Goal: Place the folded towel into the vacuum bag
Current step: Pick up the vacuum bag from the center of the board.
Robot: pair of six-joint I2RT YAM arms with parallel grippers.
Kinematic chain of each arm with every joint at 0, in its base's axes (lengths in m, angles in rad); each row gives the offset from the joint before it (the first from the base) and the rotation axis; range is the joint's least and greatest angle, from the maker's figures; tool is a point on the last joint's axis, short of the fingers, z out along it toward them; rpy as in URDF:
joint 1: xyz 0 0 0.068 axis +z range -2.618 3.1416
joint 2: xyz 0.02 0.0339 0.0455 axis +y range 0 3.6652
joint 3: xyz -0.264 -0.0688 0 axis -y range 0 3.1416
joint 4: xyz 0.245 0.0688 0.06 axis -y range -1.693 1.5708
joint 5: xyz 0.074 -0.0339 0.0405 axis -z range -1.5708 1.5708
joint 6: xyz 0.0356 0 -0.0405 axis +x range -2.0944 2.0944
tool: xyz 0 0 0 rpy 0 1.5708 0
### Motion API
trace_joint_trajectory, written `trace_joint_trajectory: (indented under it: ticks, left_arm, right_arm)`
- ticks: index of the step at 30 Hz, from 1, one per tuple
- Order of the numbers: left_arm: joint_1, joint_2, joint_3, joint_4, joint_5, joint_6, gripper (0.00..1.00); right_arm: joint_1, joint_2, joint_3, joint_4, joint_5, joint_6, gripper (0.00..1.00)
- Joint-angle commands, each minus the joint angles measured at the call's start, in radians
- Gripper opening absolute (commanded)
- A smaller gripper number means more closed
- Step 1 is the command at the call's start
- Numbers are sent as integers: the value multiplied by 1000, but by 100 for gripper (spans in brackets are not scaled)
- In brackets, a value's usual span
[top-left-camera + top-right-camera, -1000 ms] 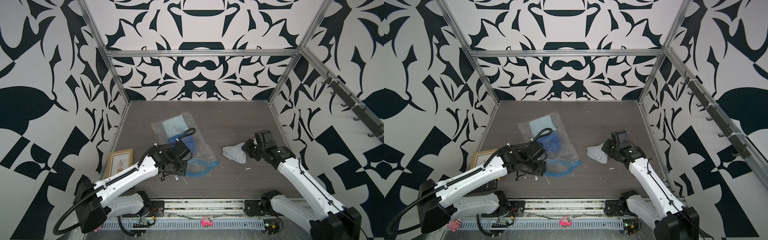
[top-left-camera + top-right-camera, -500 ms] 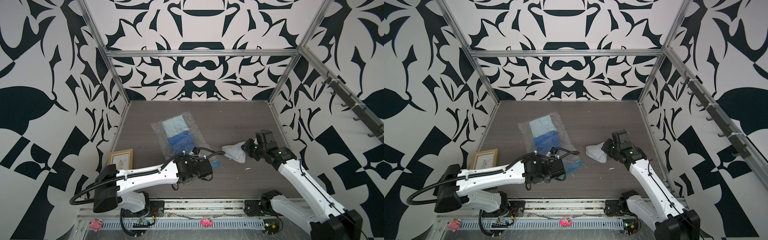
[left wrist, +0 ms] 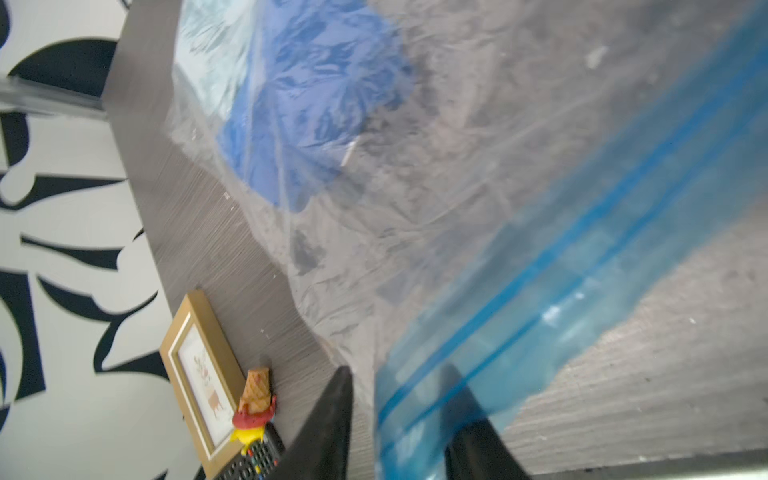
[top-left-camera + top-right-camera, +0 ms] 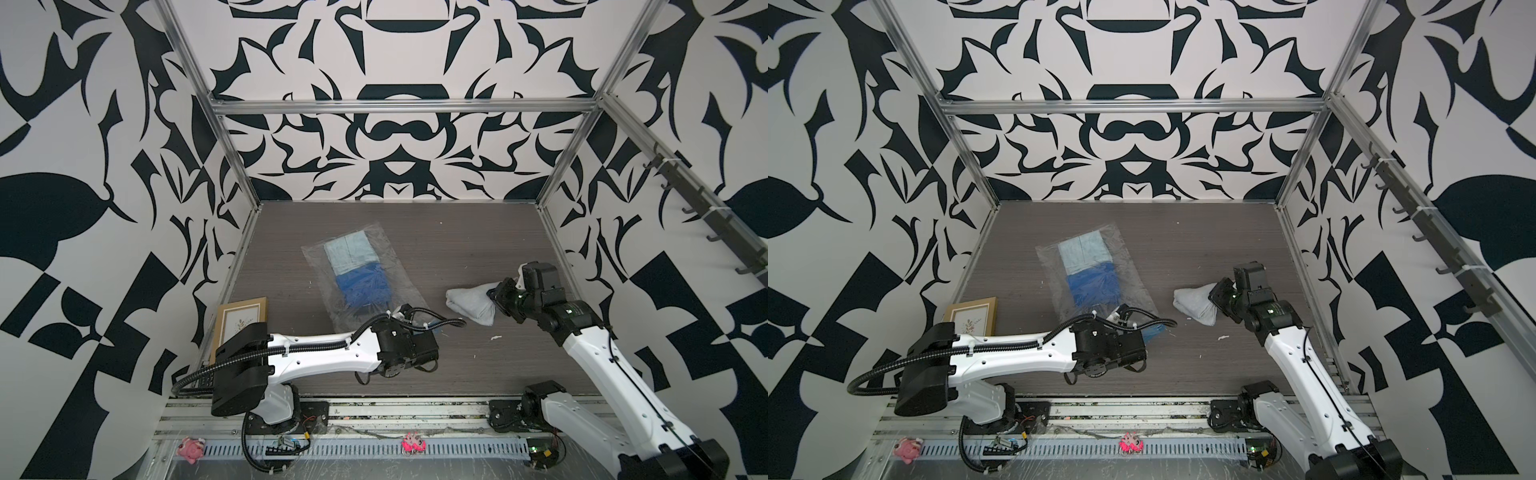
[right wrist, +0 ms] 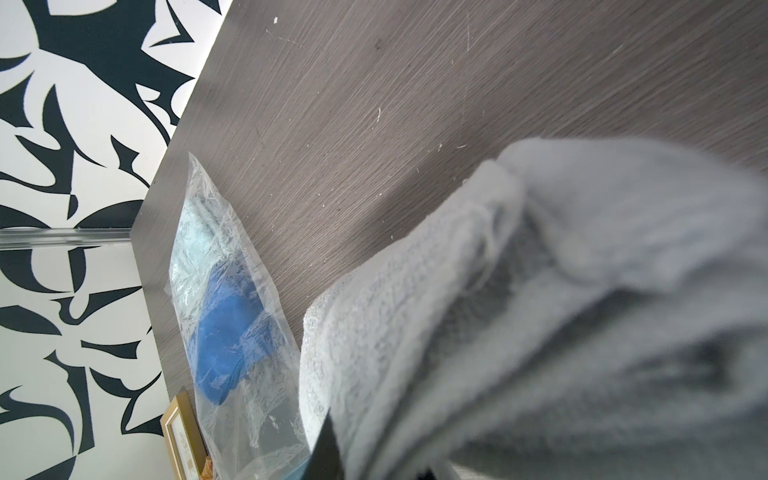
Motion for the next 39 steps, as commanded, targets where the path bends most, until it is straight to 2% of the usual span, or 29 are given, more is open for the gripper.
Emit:
trace_joint_trajectory:
  ticks: [1, 7, 10, 14, 17, 22, 28, 34, 39]
  left_arm:
    - [33, -44, -7, 82, 105, 90, 26]
    - [143, -117, 17, 142, 191, 134, 9]
    - [183, -138, 54, 142, 181, 166, 0]
    - [192, -133, 145, 128, 123, 217, 0]
    - [191, -119, 201, 129, 107, 244, 0]
    - [192, -120, 216, 166, 92, 260, 0]
    - [192, -99, 196, 207, 148, 242, 0]
    - [194, -43, 205, 237, 280, 177, 0]
    - [226, 16, 264, 142, 325, 84, 0]
  right_arm:
    - [-8, -10, 0, 27, -12, -9, 0]
    - [-13, 83, 75, 51, -29, -36, 0]
    - [-13, 120, 128, 52, -22, -68, 0]
    - [-13, 124, 130, 52, -27, -72, 0]
    - [-13, 85, 73, 58, -34, -51, 0]
    - [-15, 11, -11, 38, -14, -37, 0]
    - [-18, -64, -50, -1, -47, -29, 0]
    - [-34, -192, -40, -97, -41, -92, 0]
    - [-41, -290, 24, -195, -50, -123, 0]
